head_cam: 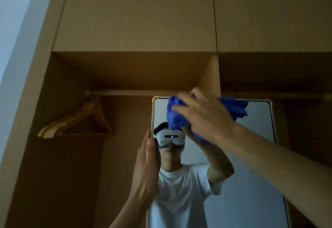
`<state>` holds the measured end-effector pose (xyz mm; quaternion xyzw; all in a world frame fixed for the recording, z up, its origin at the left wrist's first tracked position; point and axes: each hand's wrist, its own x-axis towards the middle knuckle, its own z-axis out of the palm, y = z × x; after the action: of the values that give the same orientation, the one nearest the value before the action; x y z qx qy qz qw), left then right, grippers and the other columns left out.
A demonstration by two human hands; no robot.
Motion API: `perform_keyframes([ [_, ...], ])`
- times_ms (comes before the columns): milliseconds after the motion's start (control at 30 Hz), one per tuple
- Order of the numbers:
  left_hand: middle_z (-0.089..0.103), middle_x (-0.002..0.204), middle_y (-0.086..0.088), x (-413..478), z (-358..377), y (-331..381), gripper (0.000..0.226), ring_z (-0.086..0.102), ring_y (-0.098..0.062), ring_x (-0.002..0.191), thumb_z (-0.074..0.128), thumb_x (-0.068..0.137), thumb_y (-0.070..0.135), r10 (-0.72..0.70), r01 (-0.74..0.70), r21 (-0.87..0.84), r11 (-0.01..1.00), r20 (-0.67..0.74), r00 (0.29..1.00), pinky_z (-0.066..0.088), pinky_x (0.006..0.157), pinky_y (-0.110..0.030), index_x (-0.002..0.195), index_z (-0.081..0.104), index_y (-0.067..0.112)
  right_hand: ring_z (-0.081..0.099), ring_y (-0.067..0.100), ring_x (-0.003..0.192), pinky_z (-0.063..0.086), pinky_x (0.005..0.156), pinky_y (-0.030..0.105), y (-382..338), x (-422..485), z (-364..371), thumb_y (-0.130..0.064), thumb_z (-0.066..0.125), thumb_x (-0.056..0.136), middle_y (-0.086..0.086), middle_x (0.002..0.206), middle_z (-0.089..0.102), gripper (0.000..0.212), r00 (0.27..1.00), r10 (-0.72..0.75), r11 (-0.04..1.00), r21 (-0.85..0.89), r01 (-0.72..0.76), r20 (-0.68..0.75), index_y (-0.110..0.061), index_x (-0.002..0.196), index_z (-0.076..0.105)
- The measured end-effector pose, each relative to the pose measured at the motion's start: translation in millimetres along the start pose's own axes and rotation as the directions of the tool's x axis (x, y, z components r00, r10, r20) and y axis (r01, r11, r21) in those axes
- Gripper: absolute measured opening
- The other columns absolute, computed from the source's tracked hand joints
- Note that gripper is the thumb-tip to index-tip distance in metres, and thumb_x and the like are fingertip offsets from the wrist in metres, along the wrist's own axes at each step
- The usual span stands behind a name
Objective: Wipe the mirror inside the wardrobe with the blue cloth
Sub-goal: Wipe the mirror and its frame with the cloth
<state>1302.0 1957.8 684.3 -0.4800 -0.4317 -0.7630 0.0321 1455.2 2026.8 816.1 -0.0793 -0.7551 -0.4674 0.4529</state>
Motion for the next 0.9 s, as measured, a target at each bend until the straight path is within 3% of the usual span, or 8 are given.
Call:
perform_keyframes([
  [67, 0.044, 0.116, 0.061, -0.4, 1.0, -1.4, 0.028, 0.034, 0.033, 0.12, 0.028, 0.094, 0.069, 0.016, -0.015, 0.031, 0.999, -0.019, 1.0, 0.027, 0.097, -0.007, 0.115, 0.043, 0.08, 0.048, 0.025, 0.105, 0.046, 0.085, 0.041, 18.0, 6.0, -6.3, -0.01, 0.066, 0.082, 0.0, 0.134, 0.052, 0.049, 0.999, 0.041, 0.999, 0.031, -0.04, -0.016, -0.028, 0.127, 0.06],
  [200, 0.041, 0.121, 0.054, 1.7, 3.1, -11.1, 0.052, 0.034, 0.033, 0.119, 0.032, 0.093, 0.071, 0.049, -0.047, 0.033, 0.998, -0.048, 0.998, 0.028, 0.098, -0.006, 0.144, 0.035, 0.059, 0.053, 0.026, 0.098, 0.048, 0.081, 0.043, 1.2, -25.2, 3.9, -0.015, 0.076, 0.073, 0.003, 0.127, 0.06, 0.047, 0.998, -0.055, 0.998, 0.016, 0.054, 0.024, -0.024, 0.118, 0.066],
  [333, 0.043, 0.136, 0.034, -2.9, 6.5, -12.4, 0.081, 0.047, 0.005, 0.131, 0.042, 0.078, 0.08, -0.018, 0.018, -0.067, 0.998, -0.008, 1.0, 0.039, 0.111, -0.028, 0.152, 0.032, 0.05, 0.059, 0.025, 0.088, 0.054, 0.073, 0.04, -28.8, -77.0, 19.1, -0.016, 0.085, 0.06, 0.004, 0.114, 0.068, 0.048, 0.986, -0.158, 0.981, 0.123, 0.15, 0.059, -0.024, 0.106, 0.072],
  [400, 0.052, 0.12, 0.042, -3.1, 7.4, -12.3, 0.08, 0.054, 0.009, 0.121, 0.041, 0.077, 0.08, -0.024, 0.023, -0.031, 0.999, -0.033, 0.999, 0.046, 0.107, -0.034, 0.152, 0.032, 0.052, 0.062, 0.026, 0.09, 0.055, 0.075, 0.041, -29.3, -86.2, 22.6, -0.017, 0.086, 0.061, 0.004, 0.118, 0.068, 0.053, 0.981, -0.184, 0.976, 0.132, 0.175, 0.064, -0.025, 0.111, 0.072],
  [500, 0.049, 0.103, 0.059, -1.4, 7.0, -18.6, 0.065, 0.048, 0.033, 0.101, 0.033, 0.084, 0.078, 0.066, -0.056, 0.093, 0.994, -0.113, 0.991, 0.038, 0.087, -0.015, 0.146, 0.032, 0.06, 0.06, 0.027, 0.091, 0.054, 0.076, 0.044, -7.7, -66.3, 18.6, -0.02, 0.083, 0.066, 0.005, 0.12, 0.066, 0.049, 0.988, -0.145, 0.986, 0.088, 0.14, 0.051, -0.024, 0.113, 0.069],
  [667, 0.044, 0.127, 0.05, 7.1, 13.1, -34.4, 0.038, 0.041, 0.032, 0.115, 0.034, 0.099, 0.068, 0.112, -0.083, 0.18, 0.98, -0.155, 0.982, 0.039, 0.095, -0.016, 0.137, 0.034, 0.07, 0.058, 0.029, 0.096, 0.051, 0.078, 0.045, 32.5, -32.6, 6.4, -0.009, 0.08, 0.068, 0.004, 0.123, 0.064, 0.053, 0.997, 0.047, 0.999, 0.017, -0.046, -0.055, -0.024, 0.117, 0.069],
  [800, 0.044, 0.128, 0.053, 1.7, 14.7, -31.6, 0.044, 0.04, 0.03, 0.12, 0.031, 0.087, 0.082, 0.089, -0.063, 0.14, 0.988, -0.186, 0.979, 0.033, 0.095, -0.013, 0.131, 0.035, 0.076, 0.058, 0.027, 0.092, 0.052, 0.078, 0.044, 15.2, -56.3, 18.1, -0.019, 0.084, 0.063, 0.004, 0.115, 0.066, 0.051, 0.999, 0.0, 0.999, 0.045, 0.003, -0.049, -0.023, 0.112, 0.069],
  [900, 0.041, 0.127, 0.052, -4.0, 16.5, -25.7, 0.051, 0.037, 0.033, 0.116, 0.031, 0.087, 0.075, 0.071, -0.044, 0.146, 0.988, -0.182, 0.981, 0.032, 0.095, -0.014, 0.138, 0.035, 0.07, 0.056, 0.025, 0.086, 0.051, 0.073, 0.042, 4.8, -87.8, 27.1, -0.015, 0.079, 0.063, 0.004, 0.111, 0.066, 0.044, 0.995, -0.1, 0.985, 0.141, 0.1, -0.007, -0.022, 0.105, 0.07],
])
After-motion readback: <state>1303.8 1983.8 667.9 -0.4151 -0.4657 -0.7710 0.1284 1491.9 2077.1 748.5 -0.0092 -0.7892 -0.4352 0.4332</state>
